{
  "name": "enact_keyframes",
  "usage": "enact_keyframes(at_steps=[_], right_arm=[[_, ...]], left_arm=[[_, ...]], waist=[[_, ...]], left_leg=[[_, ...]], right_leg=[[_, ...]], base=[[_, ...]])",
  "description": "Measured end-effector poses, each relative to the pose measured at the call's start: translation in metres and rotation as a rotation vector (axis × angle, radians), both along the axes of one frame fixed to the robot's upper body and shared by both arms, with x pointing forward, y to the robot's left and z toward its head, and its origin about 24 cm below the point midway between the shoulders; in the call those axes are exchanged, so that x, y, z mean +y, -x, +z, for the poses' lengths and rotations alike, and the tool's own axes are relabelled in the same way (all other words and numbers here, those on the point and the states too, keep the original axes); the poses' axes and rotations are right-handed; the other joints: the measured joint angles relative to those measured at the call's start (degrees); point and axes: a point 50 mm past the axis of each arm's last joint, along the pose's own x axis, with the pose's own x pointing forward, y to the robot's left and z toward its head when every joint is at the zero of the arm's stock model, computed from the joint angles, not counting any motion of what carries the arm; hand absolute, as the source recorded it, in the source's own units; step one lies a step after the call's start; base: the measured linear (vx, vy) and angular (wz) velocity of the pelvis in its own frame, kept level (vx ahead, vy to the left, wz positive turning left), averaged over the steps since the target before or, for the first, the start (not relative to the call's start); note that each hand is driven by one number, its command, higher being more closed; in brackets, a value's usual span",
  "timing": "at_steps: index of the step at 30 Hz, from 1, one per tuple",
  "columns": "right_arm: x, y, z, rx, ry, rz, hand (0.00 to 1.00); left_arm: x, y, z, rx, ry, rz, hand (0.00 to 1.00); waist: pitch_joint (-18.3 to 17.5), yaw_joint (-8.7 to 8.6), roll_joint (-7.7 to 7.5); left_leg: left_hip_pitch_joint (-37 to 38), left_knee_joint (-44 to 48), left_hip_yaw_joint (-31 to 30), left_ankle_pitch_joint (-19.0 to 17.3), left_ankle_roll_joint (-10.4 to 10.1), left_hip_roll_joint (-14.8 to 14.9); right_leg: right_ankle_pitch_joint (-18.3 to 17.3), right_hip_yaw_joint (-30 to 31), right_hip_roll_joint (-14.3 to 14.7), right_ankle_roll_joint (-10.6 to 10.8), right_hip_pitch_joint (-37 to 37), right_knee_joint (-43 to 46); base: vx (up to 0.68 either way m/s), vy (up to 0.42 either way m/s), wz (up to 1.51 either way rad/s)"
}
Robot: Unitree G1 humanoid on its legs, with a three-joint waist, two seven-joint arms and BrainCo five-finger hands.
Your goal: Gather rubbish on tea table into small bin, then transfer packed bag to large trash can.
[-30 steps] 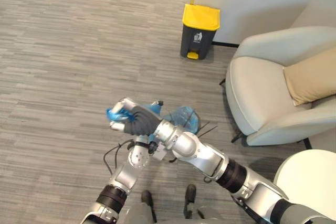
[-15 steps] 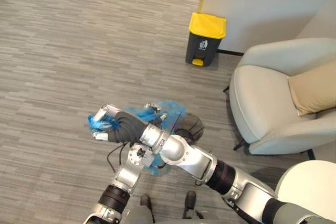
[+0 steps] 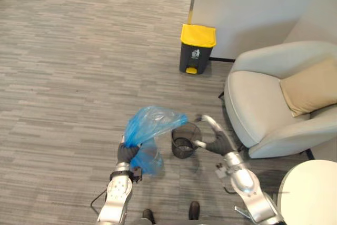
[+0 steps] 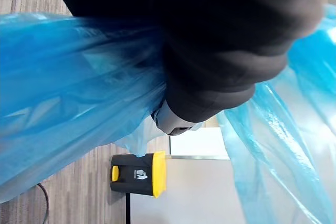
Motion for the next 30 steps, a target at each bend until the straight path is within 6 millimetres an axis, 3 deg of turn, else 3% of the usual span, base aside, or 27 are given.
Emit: enact_keyframes(at_steps=[3,7,11,15,19,21,23,25,27,30], right_arm=[[-0.044,0.018,-0.049,0.239,-0.021,-0.174,0.0],[-0.079,0.055,-0.1,0.513,-0.07,-0.335,0.0],[-0.094,0.084,-0.127,0.679,-0.102,-0.444,0.0],[-0.1,0.103,-0.142,0.779,-0.105,-0.507,0.0],[-0.094,0.106,-0.146,0.794,-0.13,-0.523,0.0],[-0.088,0.104,-0.146,0.783,-0.15,-0.534,0.0],[-0.086,0.1,-0.143,0.752,-0.175,-0.556,0.0],[-0.087,0.095,-0.141,0.73,-0.202,-0.582,0.0],[-0.083,0.092,-0.141,0.723,-0.215,-0.578,0.0],[-0.079,0.087,-0.139,0.706,-0.228,-0.57,0.0]], left_arm=[[0.019,0.017,-0.025,0.132,-0.025,0.017,1.0],[0.036,0.043,-0.058,0.306,0.0,0.064,1.0],[0.049,0.07,-0.079,0.439,0.02,0.116,1.0],[0.053,0.082,-0.09,0.514,0.035,0.136,1.0],[0.052,0.074,-0.087,0.497,0.036,0.128,1.0],[0.051,0.065,-0.081,0.458,0.033,0.117,1.0],[0.049,0.052,-0.073,0.406,0.029,0.103,1.0],[0.049,0.045,-0.071,0.388,0.028,0.098,1.0],[0.05,0.047,-0.071,0.394,0.024,0.099,1.0],[0.049,0.05,-0.07,0.395,0.022,0.093,1.0]], waist=[[-0.21,-0.88,1.36],[-0.36,-0.92,2.83],[-0.32,-0.93,3.17],[0.16,-0.97,3.32],[1.66,-0.85,3.84],[2.44,-0.76,3.69],[2.75,-0.67,3.21],[3.35,-0.65,3.63],[3.66,-0.14,2.99],[4.91,0.84,2.18]], left_leg=[[0.16,0.0,0.09,-0.02,-0.03,0.03],[0.17,0.0,0.13,-0.31,-0.43,0.16],[0.17,-0.02,-0.11,-0.35,-0.49,0.25],[-1.41,0.98,-2.17,-0.52,-0.6,0.09],[-7.12,6.26,-6.03,-2.49,0.14,0.01],[-8.54,7.25,-3.83,-2.87,0.45,0.84],[-9.66,8.5,7.95,-3.1,0.99,3.58],[-10.45,11.45,15.6,-3.34,1.32,7.01],[-11.19,15.12,14.2,-4.88,1.68,7.01],[-11.6,22.82,13.98,-12.07,1.29,8.03]], right_leg=[[0.0,0.11,0.05,0.0,0.18,-0.17],[-0.07,0.19,0.1,0.03,0.21,-0.4],[-0.29,-0.2,-0.03,-0.08,0.68,-1.02],[-0.91,-2.61,-0.35,0.33,0.92,-0.38],[-3.89,-8.29,-2.28,0.83,-1.22,4.62],[-5.85,-12.0,-3.7,1.05,-1.55,7.53],[-6.77,-16.02,-5.97,1.88,-2.19,8.05],[-7.75,-18.11,-6.45,2.61,-2.17,9.85],[-8.93,-18.45,-7.79,2.93,-1.87,12.07],[-12.34,-16.8,-10.69,4.58,-2.34,19.63]], base=[[0.01,-0.002,-0.01],[0.0,0.0,0.0],[-0.01,-0.006,0.03],[-0.03,-0.011,0.31],[-0.03,0.018,0.77],[0.02,0.025,1.03],[0.08,0.051,1.05],[0.15,0.084,0.79],[0.15,0.094,0.35],[0.11,0.098,-0.05]])
